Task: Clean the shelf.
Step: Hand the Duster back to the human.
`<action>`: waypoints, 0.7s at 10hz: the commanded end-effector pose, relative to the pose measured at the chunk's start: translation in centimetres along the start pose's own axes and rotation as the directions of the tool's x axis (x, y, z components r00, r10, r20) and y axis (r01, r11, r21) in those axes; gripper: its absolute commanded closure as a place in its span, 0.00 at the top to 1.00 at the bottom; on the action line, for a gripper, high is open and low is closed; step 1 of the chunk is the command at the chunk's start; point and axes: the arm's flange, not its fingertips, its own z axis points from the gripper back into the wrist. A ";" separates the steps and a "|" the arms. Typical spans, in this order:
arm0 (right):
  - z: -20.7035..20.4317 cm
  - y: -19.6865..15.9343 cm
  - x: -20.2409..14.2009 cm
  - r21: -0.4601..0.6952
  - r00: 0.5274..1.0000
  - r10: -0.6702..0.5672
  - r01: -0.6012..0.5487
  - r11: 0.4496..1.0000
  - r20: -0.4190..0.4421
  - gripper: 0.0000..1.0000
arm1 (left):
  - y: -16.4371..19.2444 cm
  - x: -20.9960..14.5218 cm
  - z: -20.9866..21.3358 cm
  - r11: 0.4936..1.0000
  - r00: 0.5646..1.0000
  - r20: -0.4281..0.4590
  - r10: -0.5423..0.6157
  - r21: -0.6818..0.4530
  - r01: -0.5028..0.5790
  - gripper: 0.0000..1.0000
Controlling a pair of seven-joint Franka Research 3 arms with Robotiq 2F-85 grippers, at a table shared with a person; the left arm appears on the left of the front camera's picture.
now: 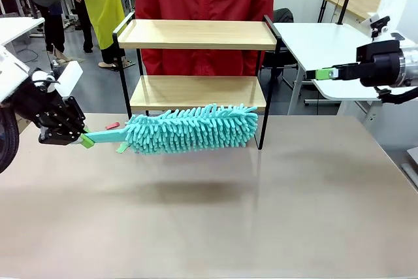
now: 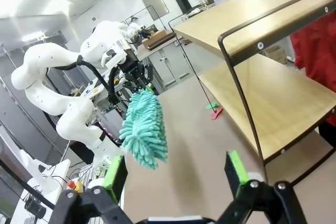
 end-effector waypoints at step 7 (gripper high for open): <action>-7.3 2.3 0.1 0.228 0.938 0.344 -0.326 0.918 -0.045 1.00 | -0.1 0.2 0.1 1.000 1.000 0.008 0.008 0.005 -0.008 0.13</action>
